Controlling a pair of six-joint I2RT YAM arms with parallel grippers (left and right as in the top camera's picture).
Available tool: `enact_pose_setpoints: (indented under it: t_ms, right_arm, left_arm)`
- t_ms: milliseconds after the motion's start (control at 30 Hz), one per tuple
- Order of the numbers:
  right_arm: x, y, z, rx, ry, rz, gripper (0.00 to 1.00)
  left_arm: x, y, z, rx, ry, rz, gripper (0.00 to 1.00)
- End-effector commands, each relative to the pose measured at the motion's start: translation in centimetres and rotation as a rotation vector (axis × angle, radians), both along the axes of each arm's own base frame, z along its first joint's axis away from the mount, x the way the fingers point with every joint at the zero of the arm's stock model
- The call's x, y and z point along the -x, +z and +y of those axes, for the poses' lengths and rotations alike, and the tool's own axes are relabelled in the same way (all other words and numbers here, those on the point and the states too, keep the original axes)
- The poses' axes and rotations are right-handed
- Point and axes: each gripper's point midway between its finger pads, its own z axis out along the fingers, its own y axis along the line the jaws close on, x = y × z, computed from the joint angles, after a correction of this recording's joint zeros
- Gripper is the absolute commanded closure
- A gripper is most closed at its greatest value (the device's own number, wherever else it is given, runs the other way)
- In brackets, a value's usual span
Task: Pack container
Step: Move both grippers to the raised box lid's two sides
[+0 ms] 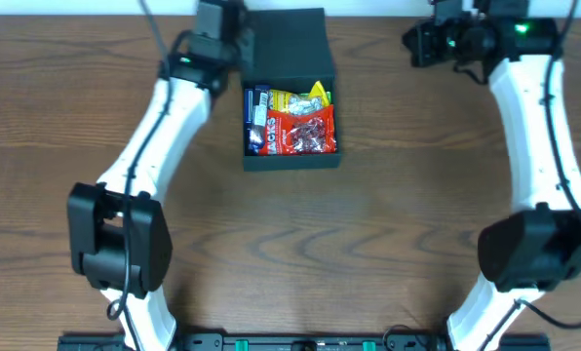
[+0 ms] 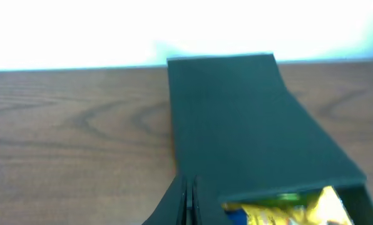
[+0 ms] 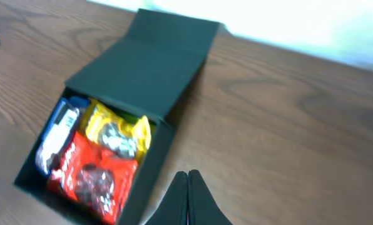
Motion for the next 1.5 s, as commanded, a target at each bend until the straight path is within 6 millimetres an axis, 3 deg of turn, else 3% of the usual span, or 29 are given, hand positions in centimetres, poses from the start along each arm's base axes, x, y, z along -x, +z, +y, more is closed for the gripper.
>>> enact_pose_setpoints:
  t_ms: [0, 67, 233, 400, 600, 700, 900, 1000, 1200, 1333, 1467]
  right_arm:
    - [-1.6, -4.4, 1.4, -0.086, -0.075, 0.123, 0.99]
    - [-2.8, -7.0, 2.4, -0.181, -0.105, 0.193, 0.98]
    - [-5.8, -11.4, 4.2, -0.408, -0.152, 0.289, 0.99]
    - [-8.0, -14.6, 5.7, -0.545, -0.192, 0.341, 0.98]
    - [-8.7, -17.6, 7.1, -0.594, -0.211, 0.383, 0.99]
    - [-8.8, -19.0, 7.6, -0.609, -0.223, 0.407, 0.98]
    - [-8.5, -20.1, 8.1, -0.607, -0.222, 0.432, 0.98]
    - [-8.3, -21.0, 8.6, -0.604, -0.218, 0.444, 0.98]
    - [-8.7, -22.4, 10.1, -0.680, -0.197, 0.467, 0.99]
    - [-9.3, -21.9, 10.5, -0.694, -0.174, 0.427, 0.98]
    - [-10.0, -20.0, 11.3, -0.739, -0.100, 0.352, 0.98]
  left_arm:
    - [-1.3, 0.2, 1.6, 0.180, -0.008, 0.000, 0.94]
    - [-2.7, -0.8, 3.6, 0.238, 0.051, -0.005, 0.94]
    - [-5.0, -4.5, 4.8, 0.307, 0.087, 0.019, 0.94]
    - [-7.5, -10.0, 3.4, 0.404, 0.078, 0.128, 0.94]
    - [-9.3, -13.6, 2.4, 0.499, 0.086, 0.214, 0.94]
    - [-9.4, -15.1, 1.5, 0.553, 0.078, 0.262, 0.95]
    - [-7.5, -18.1, 1.2, 0.551, 0.116, 0.385, 0.94]
    - [-7.3, -18.2, 1.2, 0.551, 0.117, 0.397, 0.95]
    - [-6.6, -18.5, -1.0, 0.581, 0.061, 0.429, 0.94]
    - [-6.8, -18.3, -1.3, 0.581, 0.052, 0.418, 0.94]
    - [-7.1, -17.1, -2.5, 0.627, -0.016, 0.392, 0.94]
